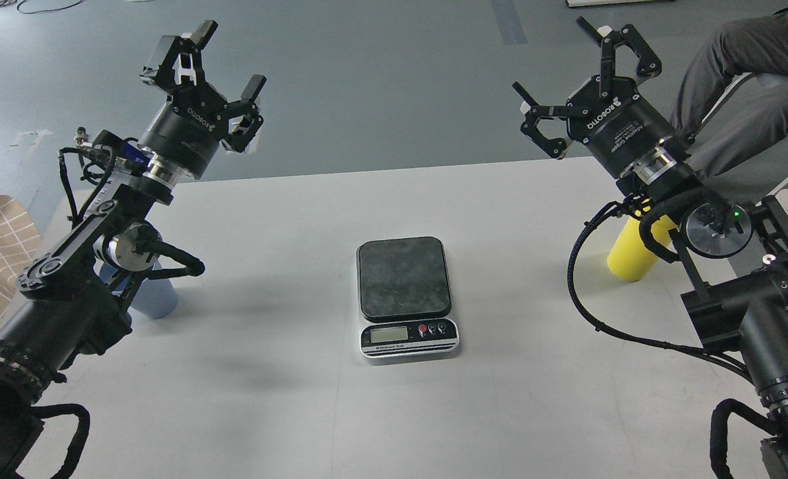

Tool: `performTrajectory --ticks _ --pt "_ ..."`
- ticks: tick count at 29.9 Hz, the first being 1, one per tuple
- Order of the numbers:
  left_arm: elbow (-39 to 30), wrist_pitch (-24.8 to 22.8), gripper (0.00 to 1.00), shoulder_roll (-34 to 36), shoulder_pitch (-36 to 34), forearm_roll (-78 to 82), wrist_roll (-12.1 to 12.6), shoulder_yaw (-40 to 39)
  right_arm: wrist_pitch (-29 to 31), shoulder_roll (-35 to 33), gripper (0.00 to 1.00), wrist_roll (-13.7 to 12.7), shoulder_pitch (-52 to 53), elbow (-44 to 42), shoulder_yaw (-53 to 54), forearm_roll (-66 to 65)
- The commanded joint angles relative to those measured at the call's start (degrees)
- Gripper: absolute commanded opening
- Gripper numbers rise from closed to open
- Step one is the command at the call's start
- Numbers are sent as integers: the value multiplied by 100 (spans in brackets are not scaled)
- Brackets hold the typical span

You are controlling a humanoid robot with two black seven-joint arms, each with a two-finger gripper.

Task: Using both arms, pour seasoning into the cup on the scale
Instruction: 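Move the left gripper to the blue cup and close around it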

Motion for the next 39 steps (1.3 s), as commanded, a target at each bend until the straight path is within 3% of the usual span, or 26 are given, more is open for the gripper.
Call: performTrajectory --ticks 1,4,11,17,27,30,39 --pt "-632 0 98 417 57 1164 0 13 0 0 100 0 -2 5 0 0" --pt "-1098 136 98 681 154 2368 0 4 0 17 100 0 -2 5 0 0" --pt "-1627 1462 98 1033 506 4917 0 22 0 35 100 0 -10 5 0 0" --pt "-1645 2078 98 1376 849 6704 0 22 0 35 100 0 -10 -4 0 0" --pt "-1627 3774 98 2553 1639 8630 0 188 0 53 100 0 -10 -4 0 0" --pt "-1601 3969 98 2842 1736 8658 0 311 0 79 100 0 -10 -12 0 0" --pt "-1225 3978 98 3345 2141 8623 0 338 0 79 100 0 -28 -4 0 9"
